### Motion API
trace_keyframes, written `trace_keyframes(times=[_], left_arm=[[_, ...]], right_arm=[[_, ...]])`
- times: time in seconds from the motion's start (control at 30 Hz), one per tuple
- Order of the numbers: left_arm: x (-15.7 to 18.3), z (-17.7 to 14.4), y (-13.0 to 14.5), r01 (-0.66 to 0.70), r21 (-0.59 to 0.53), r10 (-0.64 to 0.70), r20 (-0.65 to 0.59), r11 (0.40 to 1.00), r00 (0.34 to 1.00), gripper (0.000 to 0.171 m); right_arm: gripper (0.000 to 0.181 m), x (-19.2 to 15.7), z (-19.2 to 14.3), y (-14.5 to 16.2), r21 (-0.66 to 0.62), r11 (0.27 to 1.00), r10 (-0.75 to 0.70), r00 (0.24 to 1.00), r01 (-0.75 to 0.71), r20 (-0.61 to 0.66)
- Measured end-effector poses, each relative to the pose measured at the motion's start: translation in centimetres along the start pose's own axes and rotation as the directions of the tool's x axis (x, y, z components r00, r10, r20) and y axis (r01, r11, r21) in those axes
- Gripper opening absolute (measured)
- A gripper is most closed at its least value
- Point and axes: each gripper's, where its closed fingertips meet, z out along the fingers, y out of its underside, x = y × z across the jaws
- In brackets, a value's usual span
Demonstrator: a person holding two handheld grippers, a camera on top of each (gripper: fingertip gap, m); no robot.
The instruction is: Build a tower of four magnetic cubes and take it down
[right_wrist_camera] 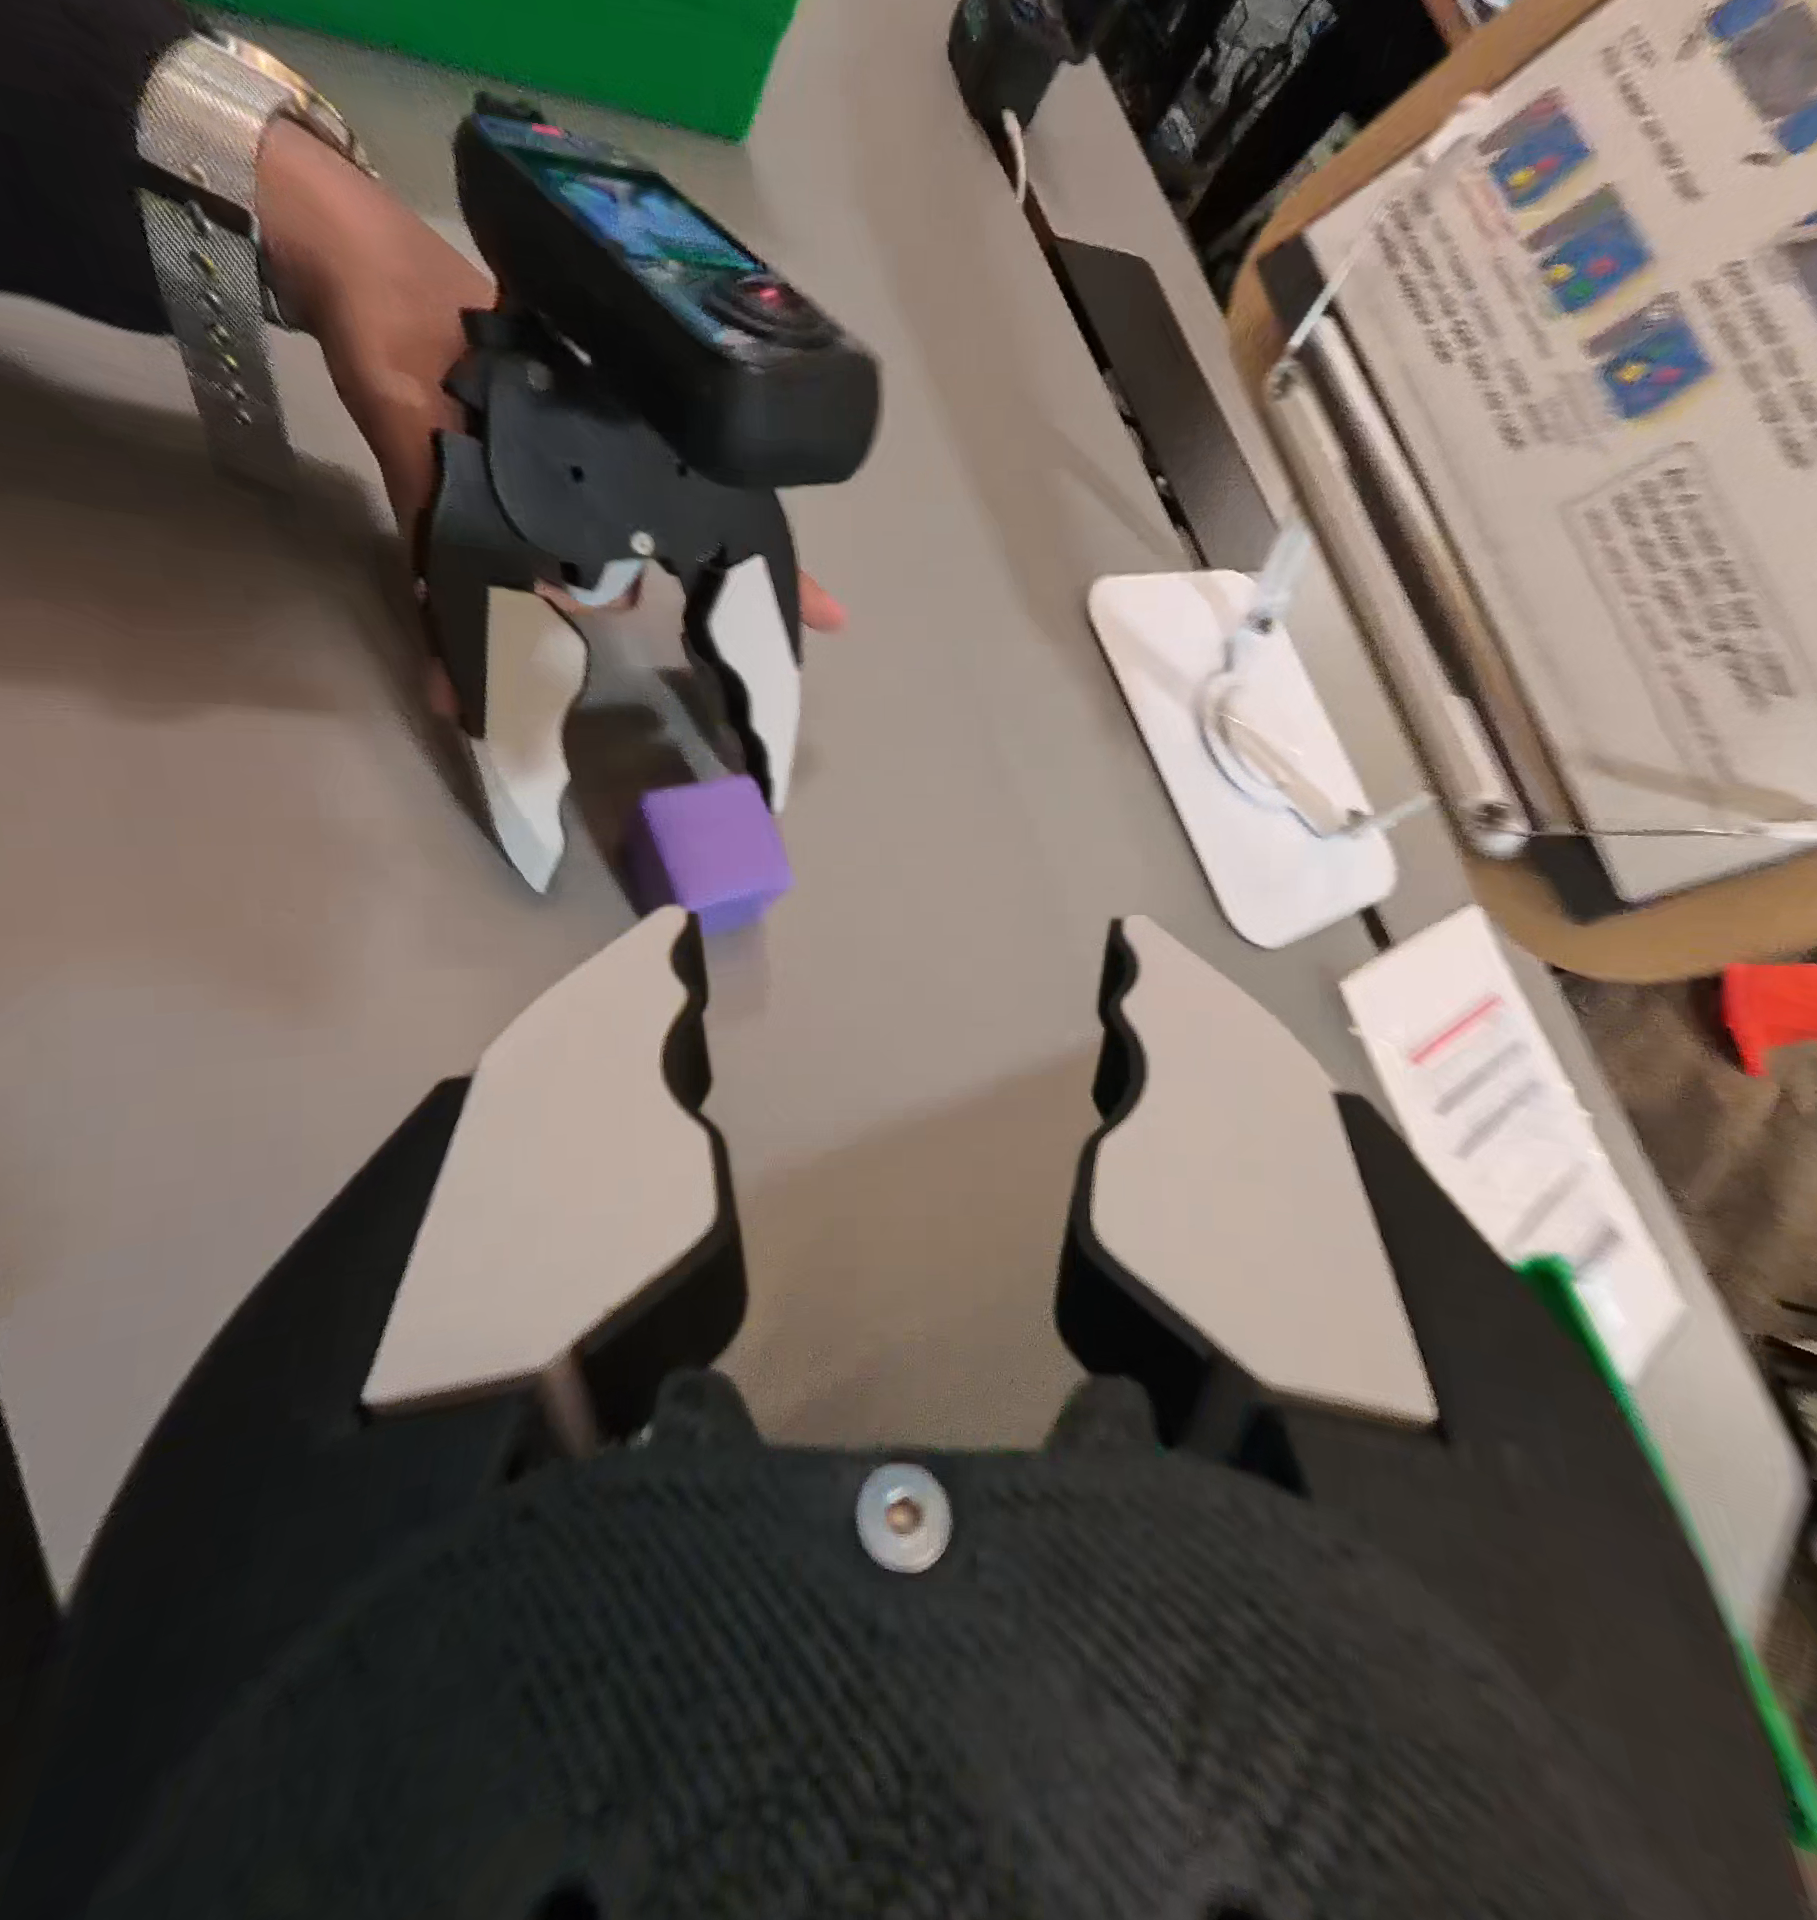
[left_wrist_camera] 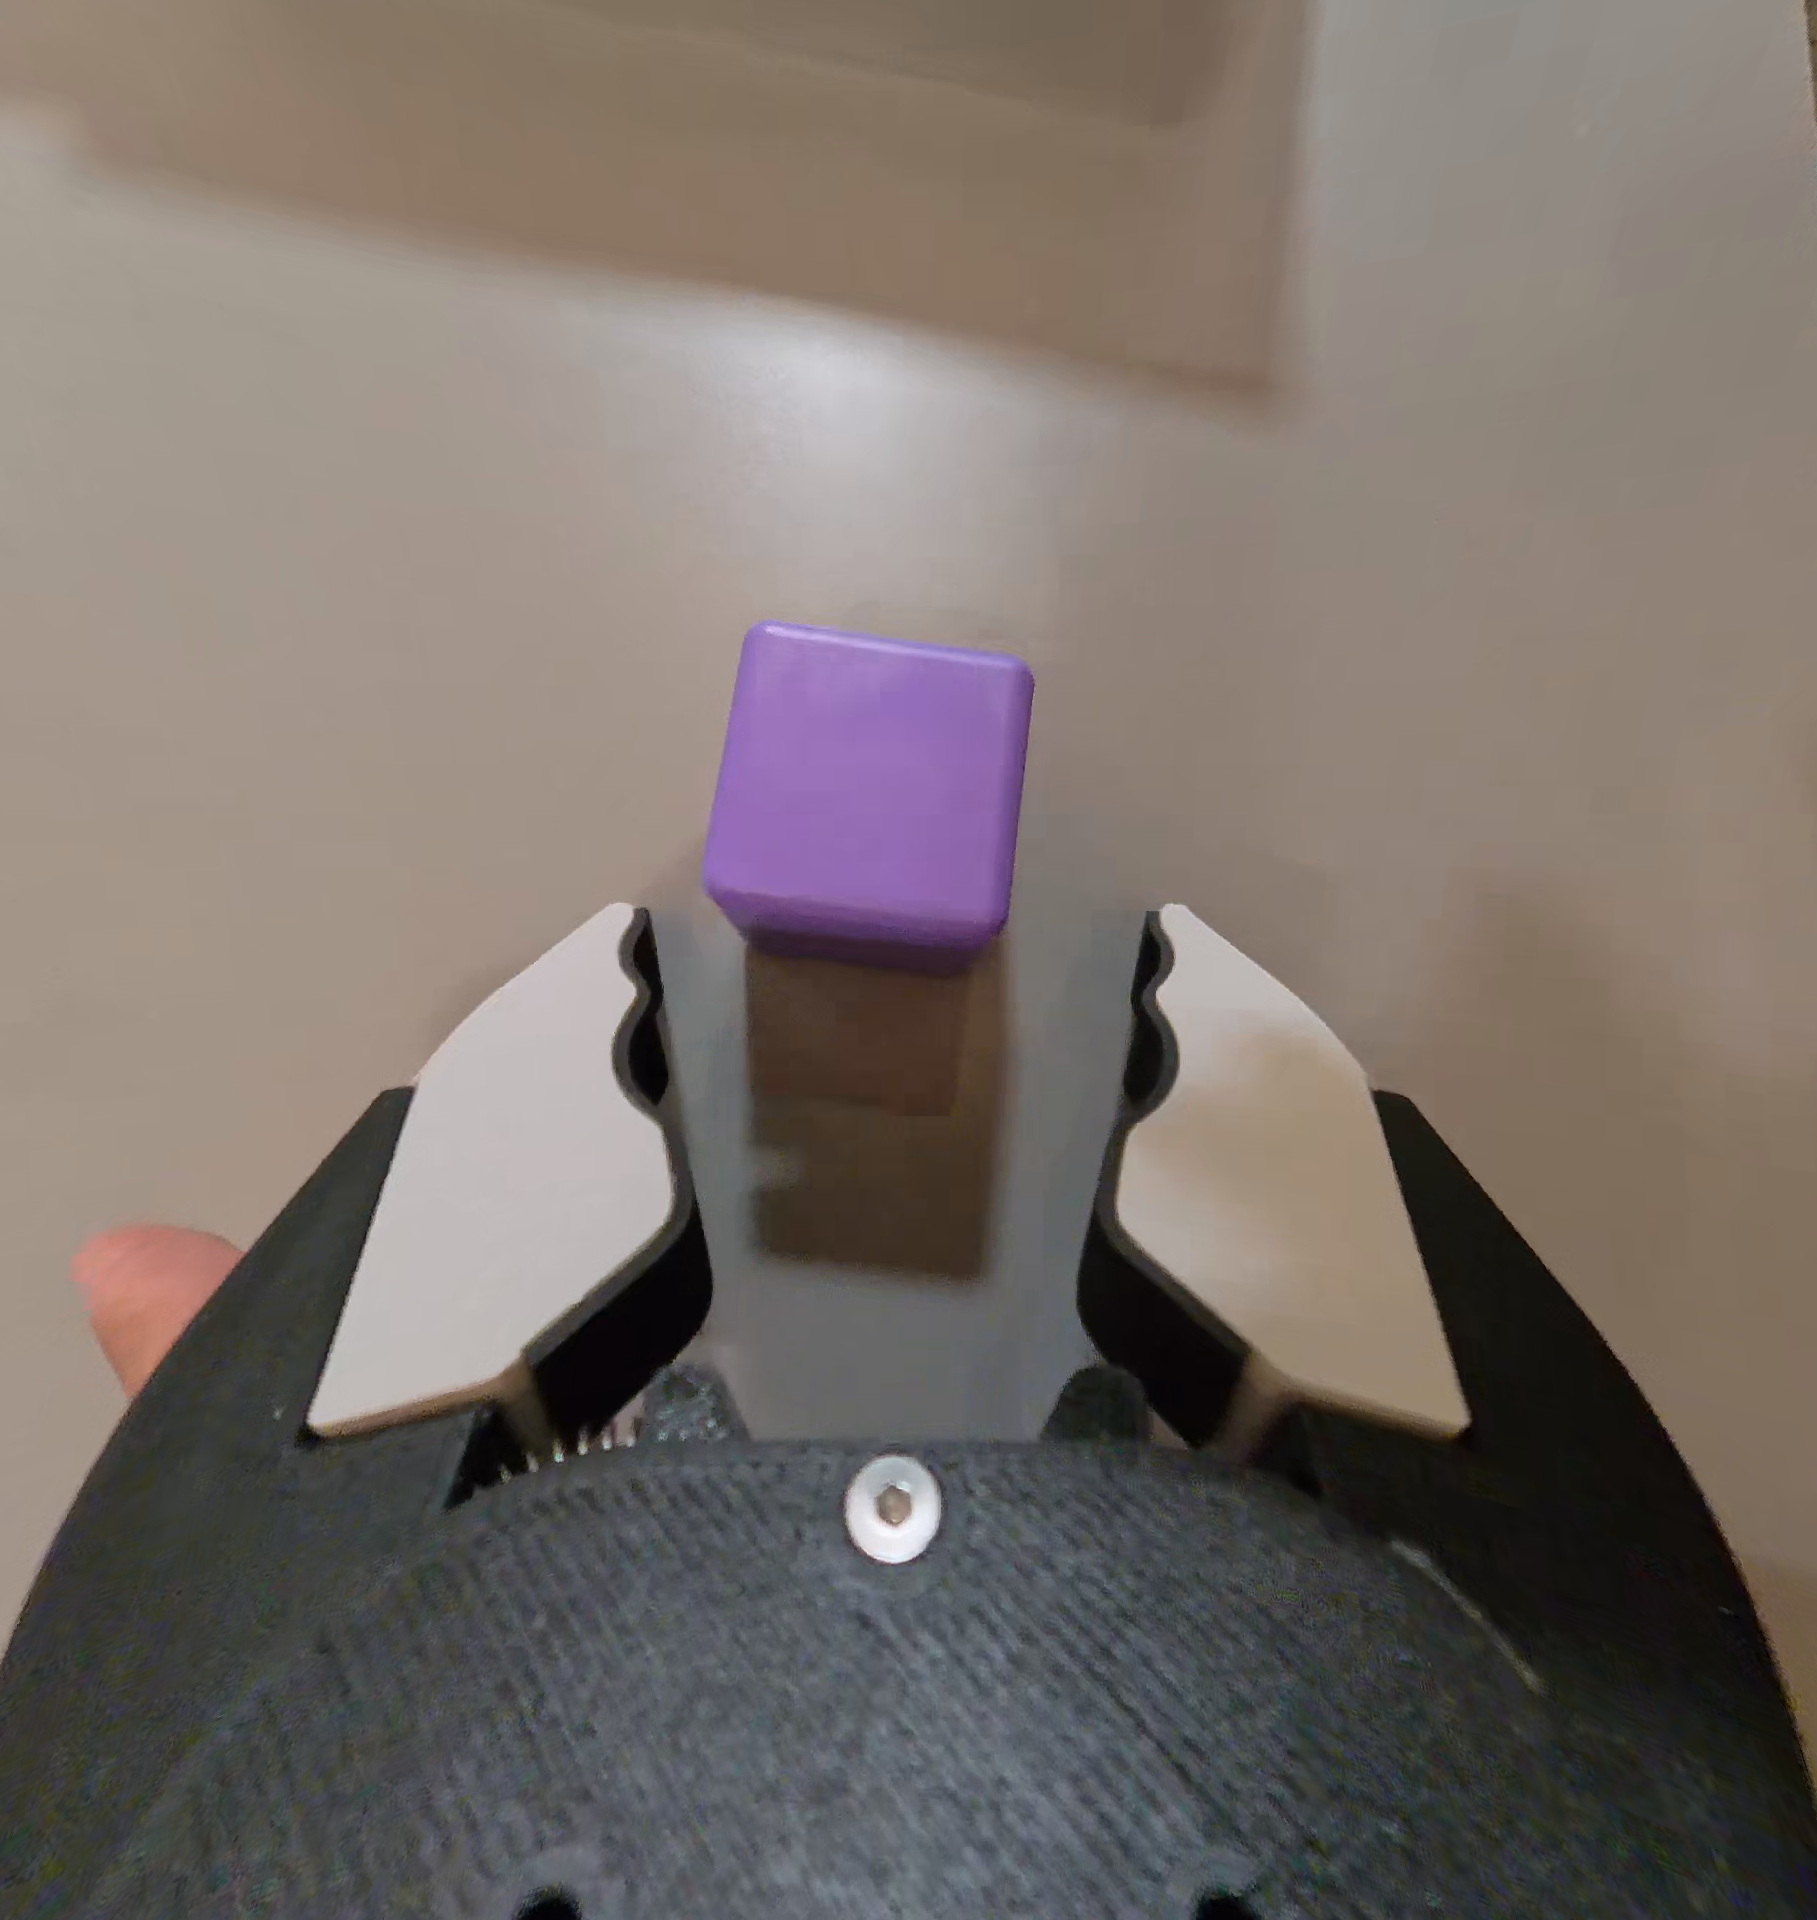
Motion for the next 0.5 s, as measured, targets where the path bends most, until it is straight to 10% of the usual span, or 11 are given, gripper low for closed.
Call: trace_keyframes(times=[0.5], left_arm=[[-4.6, -7.8, -0.1, 0.193, 0.291, -0.248, 0.164, 0.937, 0.955, 0.087]], right_arm=[[0.091, -6.1, 13.4, 4.2, 0.053, 0.967, 0.235, 0.955, -0.248, 0.18]])
